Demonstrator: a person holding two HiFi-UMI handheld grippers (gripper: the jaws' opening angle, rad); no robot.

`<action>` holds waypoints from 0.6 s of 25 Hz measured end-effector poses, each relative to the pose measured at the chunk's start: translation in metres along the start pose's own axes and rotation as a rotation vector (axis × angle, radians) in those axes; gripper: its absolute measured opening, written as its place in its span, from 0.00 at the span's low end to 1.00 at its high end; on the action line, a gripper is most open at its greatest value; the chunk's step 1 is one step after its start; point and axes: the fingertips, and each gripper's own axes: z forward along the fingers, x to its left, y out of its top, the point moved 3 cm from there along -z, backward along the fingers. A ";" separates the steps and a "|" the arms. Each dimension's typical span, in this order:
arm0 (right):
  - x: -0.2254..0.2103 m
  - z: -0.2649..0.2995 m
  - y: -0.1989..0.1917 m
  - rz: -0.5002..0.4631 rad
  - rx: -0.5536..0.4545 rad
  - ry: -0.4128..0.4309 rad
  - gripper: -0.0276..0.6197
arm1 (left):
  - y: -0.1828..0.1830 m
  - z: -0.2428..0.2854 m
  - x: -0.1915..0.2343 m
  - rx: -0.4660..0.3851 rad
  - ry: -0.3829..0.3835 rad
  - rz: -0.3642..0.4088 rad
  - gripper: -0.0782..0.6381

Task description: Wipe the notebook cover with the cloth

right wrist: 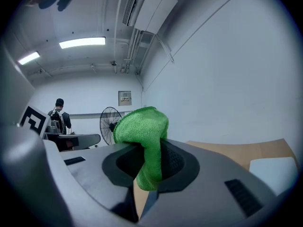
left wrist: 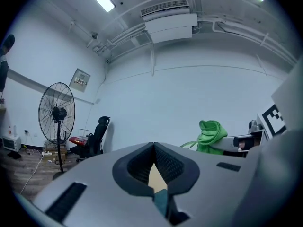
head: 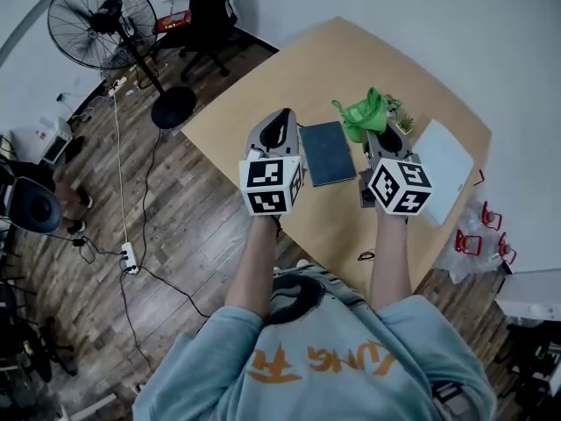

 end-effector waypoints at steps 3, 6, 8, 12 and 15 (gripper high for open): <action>0.001 0.000 -0.001 0.001 0.000 -0.015 0.14 | 0.001 0.000 0.007 0.005 -0.003 -0.002 0.13; 0.000 0.001 0.000 0.005 -0.007 -0.033 0.14 | 0.003 0.000 0.009 0.001 -0.014 0.007 0.13; 0.002 0.001 0.001 0.002 -0.014 -0.035 0.14 | 0.004 0.000 0.009 0.000 -0.021 0.015 0.13; 0.006 0.002 -0.001 -0.004 -0.016 -0.034 0.14 | -0.001 0.000 0.008 0.005 -0.032 0.009 0.13; 0.004 0.001 0.000 -0.007 -0.016 -0.043 0.14 | -0.003 0.001 0.001 0.007 -0.051 0.007 0.13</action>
